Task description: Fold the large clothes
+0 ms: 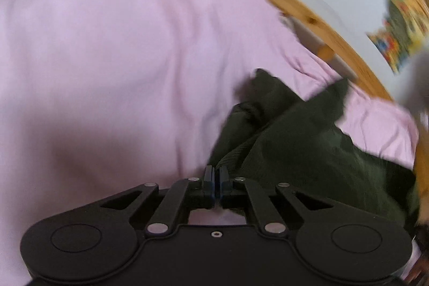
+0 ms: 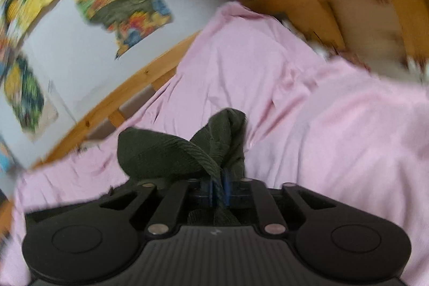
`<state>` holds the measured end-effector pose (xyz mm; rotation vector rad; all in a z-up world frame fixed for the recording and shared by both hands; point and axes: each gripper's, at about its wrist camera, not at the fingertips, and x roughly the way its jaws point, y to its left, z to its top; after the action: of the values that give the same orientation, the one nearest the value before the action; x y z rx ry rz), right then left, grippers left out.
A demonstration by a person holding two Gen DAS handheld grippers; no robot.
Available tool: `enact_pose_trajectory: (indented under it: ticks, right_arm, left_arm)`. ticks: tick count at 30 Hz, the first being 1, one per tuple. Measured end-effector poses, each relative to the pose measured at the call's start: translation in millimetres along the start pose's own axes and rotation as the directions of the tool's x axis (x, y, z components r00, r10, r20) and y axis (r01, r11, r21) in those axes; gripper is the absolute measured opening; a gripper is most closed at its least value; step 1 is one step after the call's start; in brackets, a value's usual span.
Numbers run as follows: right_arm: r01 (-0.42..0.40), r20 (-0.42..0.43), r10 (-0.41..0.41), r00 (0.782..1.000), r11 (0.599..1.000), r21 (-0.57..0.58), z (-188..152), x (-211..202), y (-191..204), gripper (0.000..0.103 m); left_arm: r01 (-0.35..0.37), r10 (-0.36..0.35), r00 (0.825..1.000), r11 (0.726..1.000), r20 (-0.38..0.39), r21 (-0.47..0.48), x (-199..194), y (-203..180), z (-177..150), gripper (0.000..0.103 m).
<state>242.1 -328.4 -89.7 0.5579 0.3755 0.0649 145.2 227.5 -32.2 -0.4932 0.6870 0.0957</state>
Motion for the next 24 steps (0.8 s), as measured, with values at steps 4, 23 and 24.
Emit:
enact_pose_trajectory:
  ticks: [4,23,24]
  right_arm:
    - [0.004,0.030,0.001,1.000,0.988,-0.153,0.6,-0.4,21.1,0.055]
    - [-0.067,0.071,0.064,0.995,0.997,0.039,21.1,34.4,-7.7,0.006]
    - [-0.060,0.056,0.058,0.997,0.997,0.041,21.6,41.7,-9.4,0.007]
  left_arm:
    - [0.040,-0.052,0.997,0.983,0.064,0.177,-12.5,-19.4,17.0,0.035]
    - [0.007,-0.004,1.000,0.991,-0.019,0.136,67.4,-49.8,66.0,0.001]
    - [0.004,0.001,0.999,0.994,-0.049,0.107,73.6,-44.9,66.0,0.002]
